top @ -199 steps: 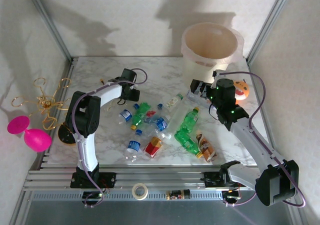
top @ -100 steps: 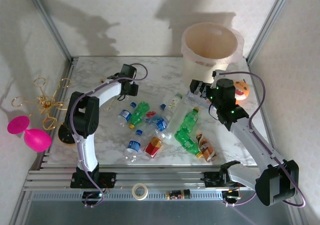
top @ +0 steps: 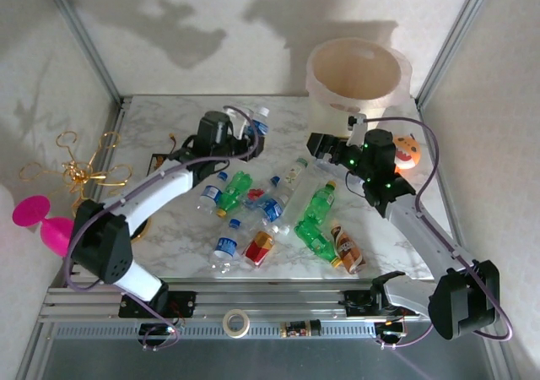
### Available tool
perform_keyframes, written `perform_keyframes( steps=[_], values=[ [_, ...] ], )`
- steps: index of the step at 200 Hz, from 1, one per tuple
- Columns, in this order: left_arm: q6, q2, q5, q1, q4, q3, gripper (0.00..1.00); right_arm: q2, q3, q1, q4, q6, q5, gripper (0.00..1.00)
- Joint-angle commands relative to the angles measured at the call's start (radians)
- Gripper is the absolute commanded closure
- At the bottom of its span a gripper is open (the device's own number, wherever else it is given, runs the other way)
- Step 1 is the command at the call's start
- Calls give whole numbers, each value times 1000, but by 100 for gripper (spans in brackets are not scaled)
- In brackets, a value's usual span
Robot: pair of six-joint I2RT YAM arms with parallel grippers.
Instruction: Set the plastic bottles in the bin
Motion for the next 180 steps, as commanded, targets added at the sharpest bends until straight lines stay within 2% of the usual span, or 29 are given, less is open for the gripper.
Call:
perform_keyframes(
  steps=[1, 26, 53, 109, 180],
  values=[
    [-33, -67, 69, -52, 210, -116, 50, 21, 23, 14, 126, 67, -142, 4],
    [-64, -126, 68, -102, 382, -237, 50, 50, 42, 36, 161, 104, -189, 6],
    [-79, -145, 67, -134, 468, -295, 50, 75, 55, 81, 187, 123, -208, 10],
    [-53, -170, 36, -188, 519, -342, 49, 160, 104, 173, 134, 76, -165, 15],
    [-31, -197, -23, -216, 529, -359, 47, 215, 135, 209, 77, 48, -162, 20]
  ],
)
